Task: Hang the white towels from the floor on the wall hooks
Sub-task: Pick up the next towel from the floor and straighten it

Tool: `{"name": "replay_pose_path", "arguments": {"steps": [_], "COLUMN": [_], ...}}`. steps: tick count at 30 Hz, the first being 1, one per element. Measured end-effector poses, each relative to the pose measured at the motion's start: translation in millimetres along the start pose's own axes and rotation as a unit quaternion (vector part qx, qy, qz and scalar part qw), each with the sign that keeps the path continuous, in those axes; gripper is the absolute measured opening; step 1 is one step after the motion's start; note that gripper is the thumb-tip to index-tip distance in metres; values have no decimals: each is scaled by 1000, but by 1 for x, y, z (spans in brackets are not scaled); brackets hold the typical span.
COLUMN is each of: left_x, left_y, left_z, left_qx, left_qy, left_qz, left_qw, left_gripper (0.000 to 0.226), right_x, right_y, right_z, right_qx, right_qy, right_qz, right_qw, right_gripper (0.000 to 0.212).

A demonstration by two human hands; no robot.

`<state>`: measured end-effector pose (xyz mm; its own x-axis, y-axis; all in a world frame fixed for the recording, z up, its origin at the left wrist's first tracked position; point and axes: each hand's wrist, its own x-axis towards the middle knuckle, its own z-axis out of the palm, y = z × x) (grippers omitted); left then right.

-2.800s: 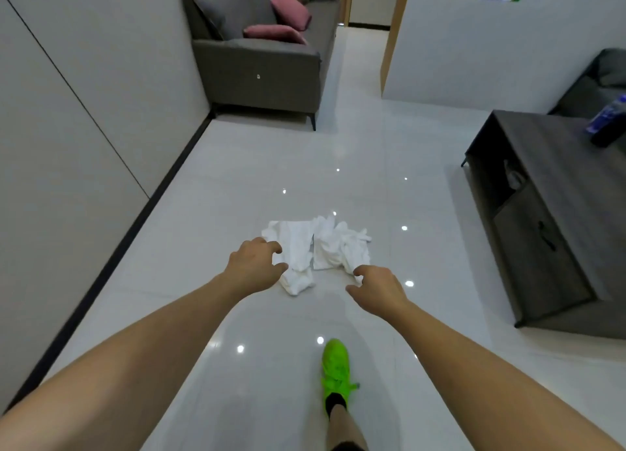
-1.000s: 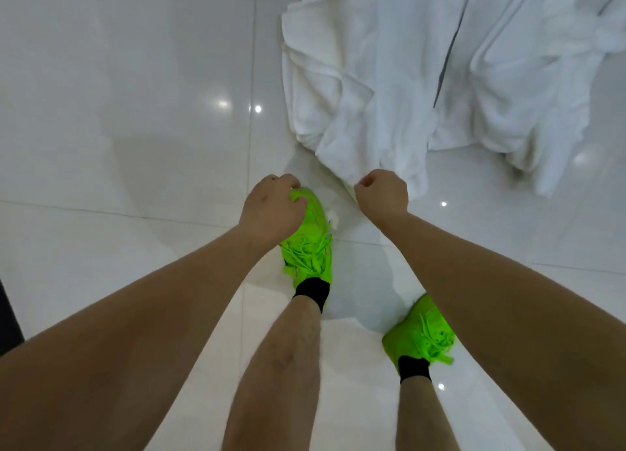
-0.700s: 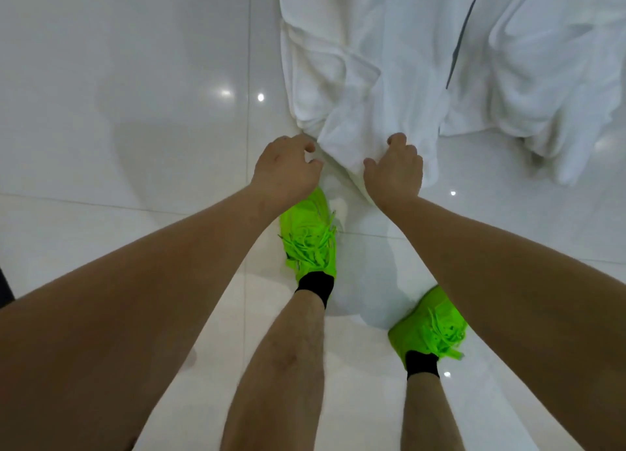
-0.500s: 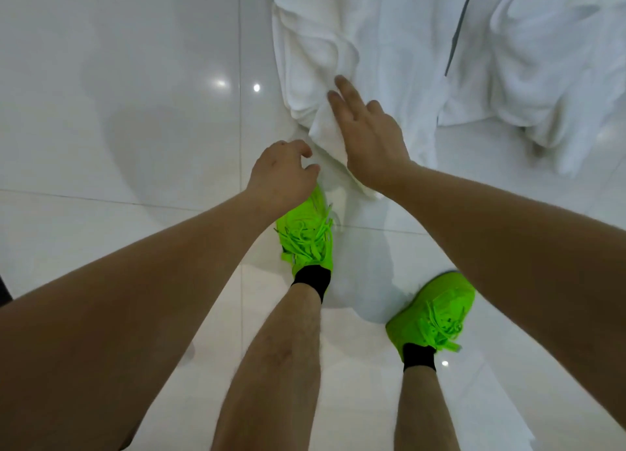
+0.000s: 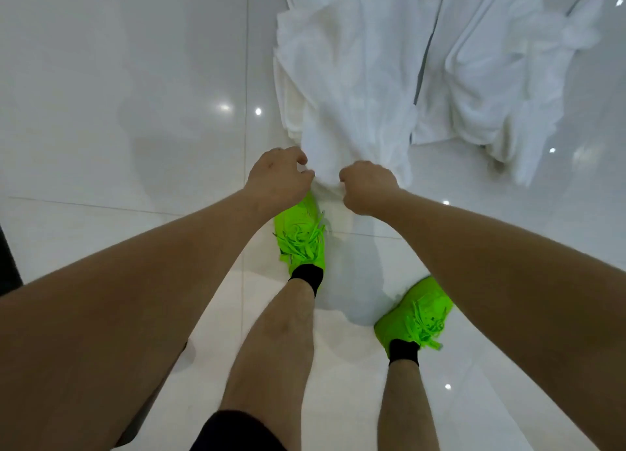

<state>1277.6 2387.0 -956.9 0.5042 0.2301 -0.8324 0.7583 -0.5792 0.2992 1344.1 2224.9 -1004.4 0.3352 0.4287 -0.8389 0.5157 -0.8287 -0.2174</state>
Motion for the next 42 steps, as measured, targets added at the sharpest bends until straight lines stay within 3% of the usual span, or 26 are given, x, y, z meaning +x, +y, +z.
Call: {"name": "replay_pose_path", "arguments": {"steps": [3,7,12,14,15,19,21,26,31,36,39,42], "left_x": [-44,-115,-215,-261,-286,-391,-446,-579,-684,-757,-779,-788], "left_y": [29,90,204,254,279,382,433,555,649,725,759,794], "left_z": [-29,-81,-142,-167,-179,-219,-229,-226,-200,-152,-119,-84], "left_qx": [19,56,79,86,98,149,145,118,103,136,200,293], "left_qy": [1,-12,11,38,47,94,137,242,298,286,237,216], "left_qz": [18,84,200,232,248,299,336,439,538,615,614,608], "left_qw": [1000,995,976,968,963,938,921,857,782,723,726,706], "left_gripper": [39,56,75,78,74,28,17,27,25,13,14,17], "right_x": [-57,-136,-266,-332,-369,-514,-584,-750,-886,-976,-1022,-1060], "right_y": [-3,3,19,33,40,76,98,161,227,289,326,360], "right_z": [-33,-116,-244,-290,-311,-381,-403,-425,-405,-373,-354,-331], "right_qx": [57,148,221,223,210,178,176,253,289,205,183,157], "right_qy": [3,76,170,193,207,300,359,492,585,654,709,741], "right_qz": [7,12,-13,-24,-29,-32,-29,-30,-29,73,131,200], "right_qw": [998,986,960,955,955,937,916,833,757,725,668,621], "right_gripper": [16,5,40,24,16,20,21,33,30,33,26,16]}}
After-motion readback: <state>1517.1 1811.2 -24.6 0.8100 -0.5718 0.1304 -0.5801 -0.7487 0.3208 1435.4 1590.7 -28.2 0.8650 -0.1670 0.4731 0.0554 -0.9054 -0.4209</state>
